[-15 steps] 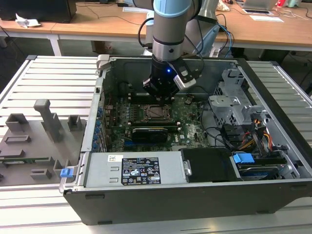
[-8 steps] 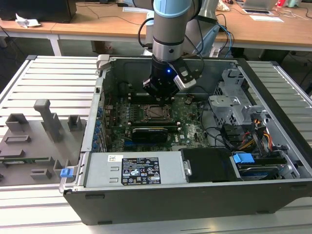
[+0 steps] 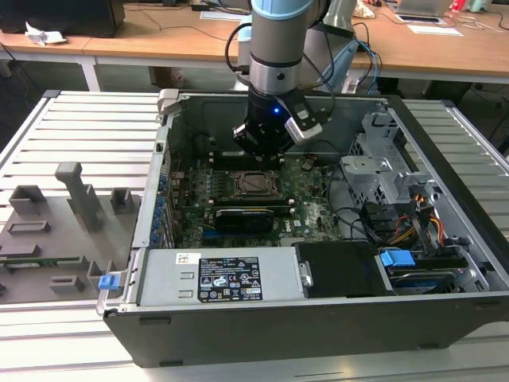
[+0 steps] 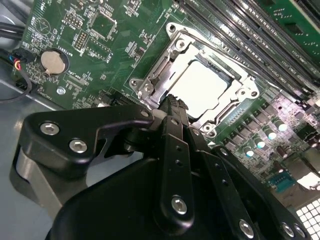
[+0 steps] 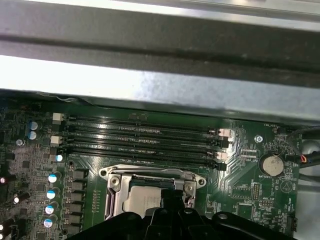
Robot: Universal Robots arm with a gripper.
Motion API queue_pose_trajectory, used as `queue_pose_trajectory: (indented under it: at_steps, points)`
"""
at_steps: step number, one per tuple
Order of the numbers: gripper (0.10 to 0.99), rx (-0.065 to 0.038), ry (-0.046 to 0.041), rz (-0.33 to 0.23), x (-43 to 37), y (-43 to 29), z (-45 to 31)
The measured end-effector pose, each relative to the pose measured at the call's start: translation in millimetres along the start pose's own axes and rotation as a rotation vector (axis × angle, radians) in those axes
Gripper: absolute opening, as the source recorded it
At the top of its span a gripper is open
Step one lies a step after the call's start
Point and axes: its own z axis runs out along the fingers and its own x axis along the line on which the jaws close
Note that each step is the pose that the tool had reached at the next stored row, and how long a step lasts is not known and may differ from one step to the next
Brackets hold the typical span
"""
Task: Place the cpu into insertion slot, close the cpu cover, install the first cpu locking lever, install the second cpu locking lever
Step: 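Install the second cpu locking lever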
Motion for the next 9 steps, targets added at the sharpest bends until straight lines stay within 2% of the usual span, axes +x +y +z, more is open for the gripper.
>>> queue_pose_trajectory:
  at_steps: [9]
  points:
    - [0.106, 0.0, 0.0, 0.0, 0.3, -3.6, -0.1]
